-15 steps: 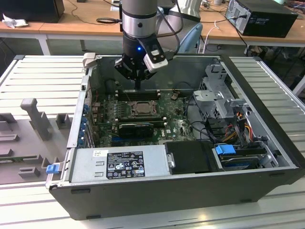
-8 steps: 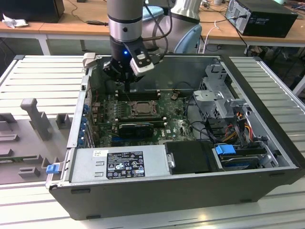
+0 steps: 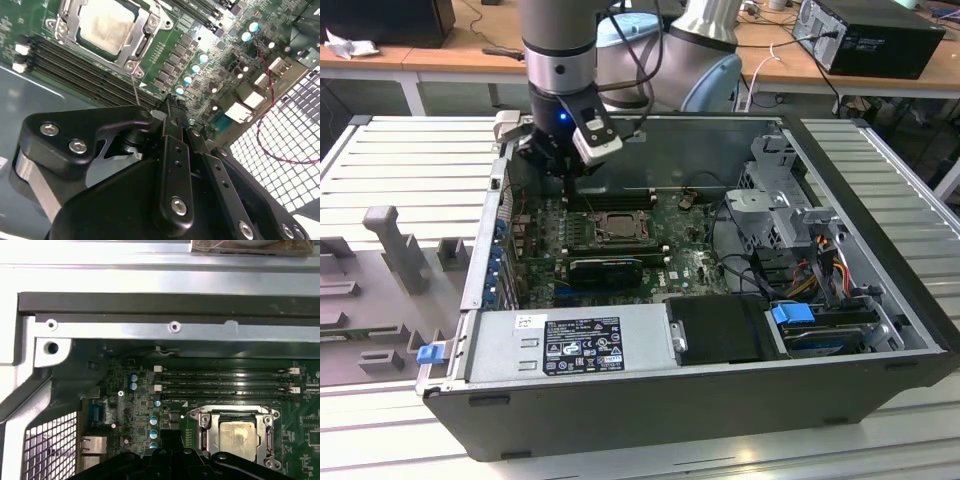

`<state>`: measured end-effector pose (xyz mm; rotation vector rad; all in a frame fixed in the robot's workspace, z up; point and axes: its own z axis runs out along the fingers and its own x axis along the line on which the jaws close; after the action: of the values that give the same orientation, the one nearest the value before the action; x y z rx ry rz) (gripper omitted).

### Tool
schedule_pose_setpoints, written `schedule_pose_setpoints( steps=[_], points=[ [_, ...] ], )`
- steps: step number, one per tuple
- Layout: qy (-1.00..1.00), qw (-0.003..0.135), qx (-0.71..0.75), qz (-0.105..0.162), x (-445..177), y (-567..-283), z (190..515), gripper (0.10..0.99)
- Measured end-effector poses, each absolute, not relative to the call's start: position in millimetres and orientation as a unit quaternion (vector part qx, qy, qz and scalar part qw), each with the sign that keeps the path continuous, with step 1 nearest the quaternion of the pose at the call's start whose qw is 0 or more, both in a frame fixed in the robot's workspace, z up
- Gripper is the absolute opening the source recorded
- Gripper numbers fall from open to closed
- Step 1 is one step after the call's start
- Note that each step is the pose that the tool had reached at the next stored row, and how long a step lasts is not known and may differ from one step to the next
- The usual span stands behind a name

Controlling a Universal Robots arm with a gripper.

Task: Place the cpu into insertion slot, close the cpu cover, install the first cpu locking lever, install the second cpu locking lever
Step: 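Install the first cpu locking lever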

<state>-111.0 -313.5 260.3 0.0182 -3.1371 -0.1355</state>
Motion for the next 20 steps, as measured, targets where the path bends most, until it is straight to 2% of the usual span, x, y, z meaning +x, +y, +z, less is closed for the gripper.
schedule_pose_setpoints(
  steps=[6, 20],
  points=[
    [-0.999, 0.001, 0.009, -0.043, -112, -298, 259, 0.106],
    [-0.999, 0.001, 0.009, -0.043, -81, -297, 259, 0.106]
  ],
)
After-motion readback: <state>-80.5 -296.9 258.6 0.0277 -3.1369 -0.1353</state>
